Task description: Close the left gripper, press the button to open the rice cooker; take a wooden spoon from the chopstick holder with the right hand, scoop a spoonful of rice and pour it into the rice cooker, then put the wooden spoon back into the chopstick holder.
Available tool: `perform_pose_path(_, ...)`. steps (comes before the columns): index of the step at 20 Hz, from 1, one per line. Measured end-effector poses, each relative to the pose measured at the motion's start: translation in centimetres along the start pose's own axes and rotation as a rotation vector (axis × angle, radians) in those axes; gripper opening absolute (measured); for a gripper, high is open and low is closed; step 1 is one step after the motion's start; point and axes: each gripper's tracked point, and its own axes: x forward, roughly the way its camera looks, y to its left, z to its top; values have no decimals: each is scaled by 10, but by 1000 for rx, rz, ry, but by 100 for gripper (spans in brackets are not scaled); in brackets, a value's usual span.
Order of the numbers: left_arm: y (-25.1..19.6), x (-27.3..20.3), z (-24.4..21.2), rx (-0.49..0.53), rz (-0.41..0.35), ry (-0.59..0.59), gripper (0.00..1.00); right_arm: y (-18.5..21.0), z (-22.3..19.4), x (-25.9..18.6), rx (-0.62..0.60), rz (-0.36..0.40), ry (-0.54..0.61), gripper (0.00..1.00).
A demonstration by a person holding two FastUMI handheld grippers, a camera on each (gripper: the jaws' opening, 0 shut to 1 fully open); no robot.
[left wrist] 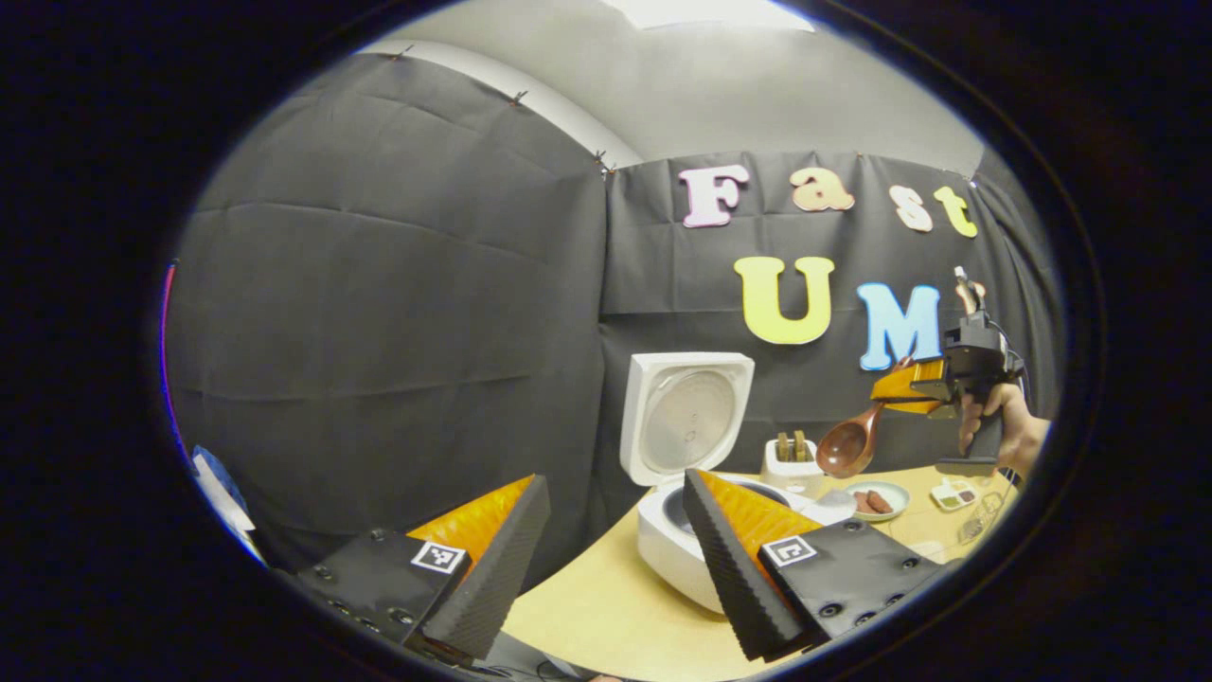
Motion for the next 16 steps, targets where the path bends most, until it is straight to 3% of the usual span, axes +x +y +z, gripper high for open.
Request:
perform_pose_path(2,-15,0,2,-1,-21,-1,92,-14,13,-14,9,-16,-20,10)
perform_pose_path(13,-106,0,16,14,-153,-12,92,-115,58,-105,11,-176,-118,10)
perform_pose_path(16,-131,-1,19,21,-190,-13,100,-145,65,-131,20,-223,-131,10)
